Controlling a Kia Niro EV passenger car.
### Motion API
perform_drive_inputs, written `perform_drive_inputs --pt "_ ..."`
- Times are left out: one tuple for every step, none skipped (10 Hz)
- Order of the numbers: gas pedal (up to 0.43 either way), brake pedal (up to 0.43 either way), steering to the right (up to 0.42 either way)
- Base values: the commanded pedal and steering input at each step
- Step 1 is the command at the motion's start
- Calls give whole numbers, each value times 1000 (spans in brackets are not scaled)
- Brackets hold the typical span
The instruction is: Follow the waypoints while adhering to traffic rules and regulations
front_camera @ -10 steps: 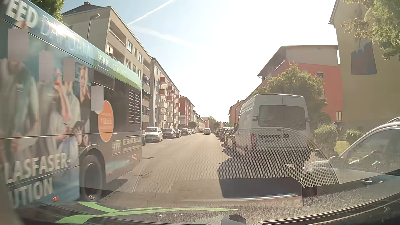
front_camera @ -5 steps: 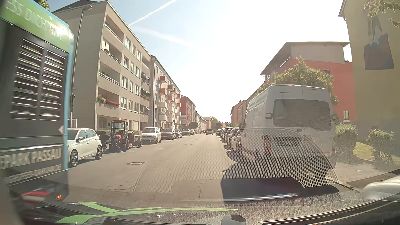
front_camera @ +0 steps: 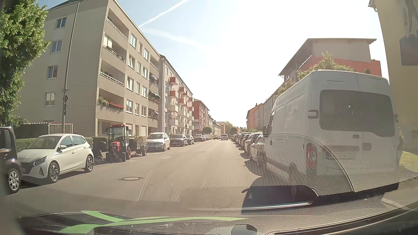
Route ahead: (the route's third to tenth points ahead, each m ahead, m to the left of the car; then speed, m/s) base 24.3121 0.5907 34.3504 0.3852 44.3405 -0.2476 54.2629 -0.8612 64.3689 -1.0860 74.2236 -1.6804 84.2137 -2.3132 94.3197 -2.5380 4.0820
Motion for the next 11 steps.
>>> perform_drive_inputs --pt "138 0 -37" --pt "150 0 -36" --pt "157 0 -32" --pt "169 0 -27" --pt "169 0 -26" --pt "157 0 -21" --pt "157 0 -12" --pt "150 0 -8" --pt "150 0 -5" --pt "150 0 -4" --pt "150 0 -3"
